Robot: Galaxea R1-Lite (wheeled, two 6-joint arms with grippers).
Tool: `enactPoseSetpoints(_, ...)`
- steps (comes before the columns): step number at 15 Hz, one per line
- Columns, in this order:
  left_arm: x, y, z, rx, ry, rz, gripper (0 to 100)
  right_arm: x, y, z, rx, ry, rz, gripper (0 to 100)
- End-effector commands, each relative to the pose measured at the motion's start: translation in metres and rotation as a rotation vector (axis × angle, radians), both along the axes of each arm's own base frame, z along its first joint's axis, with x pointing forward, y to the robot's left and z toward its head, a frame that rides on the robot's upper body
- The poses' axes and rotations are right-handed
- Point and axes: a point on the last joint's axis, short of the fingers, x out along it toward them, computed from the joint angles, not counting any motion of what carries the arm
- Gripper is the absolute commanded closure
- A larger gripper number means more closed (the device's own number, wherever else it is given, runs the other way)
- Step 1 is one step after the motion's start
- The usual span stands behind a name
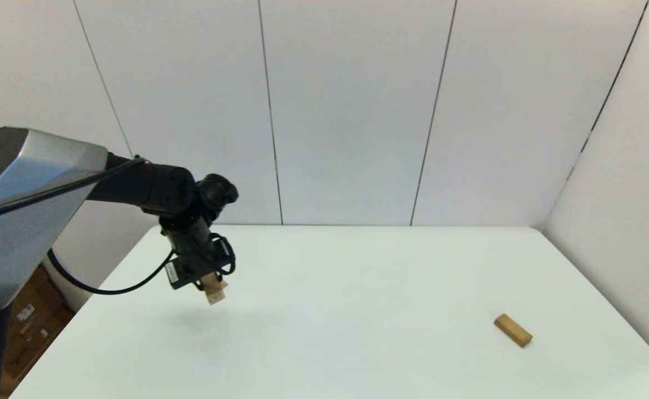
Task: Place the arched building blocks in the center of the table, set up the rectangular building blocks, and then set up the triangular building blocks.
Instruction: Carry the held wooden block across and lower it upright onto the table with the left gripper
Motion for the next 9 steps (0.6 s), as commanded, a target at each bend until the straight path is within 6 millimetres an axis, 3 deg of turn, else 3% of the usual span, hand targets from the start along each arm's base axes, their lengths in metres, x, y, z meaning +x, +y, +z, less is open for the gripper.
enactPoseSetpoints(1,-0.036,-0.082,0.037,0.038,-0.098,-0.571,100,0.0,0.0,0.0,0.0,0.0,0.001,0)
enactPoseSetpoints(4,-0.059,-0.138,0.028,0.062,-0.09,-1.076,100,0.0,0.0,0.0,0.0,0.0,0.001,0)
enactPoseSetpoints(6,-0.062,-0.157,0.018,0.047,-0.092,-1.307,100,0.0,0.0,0.0,0.0,0.0,0.0,0)
enactPoseSetpoints(9,-0.068,-0.17,-0.001,0.013,-0.071,-1.648,100,0.0,0.0,0.0,0.0,0.0,0.001,0)
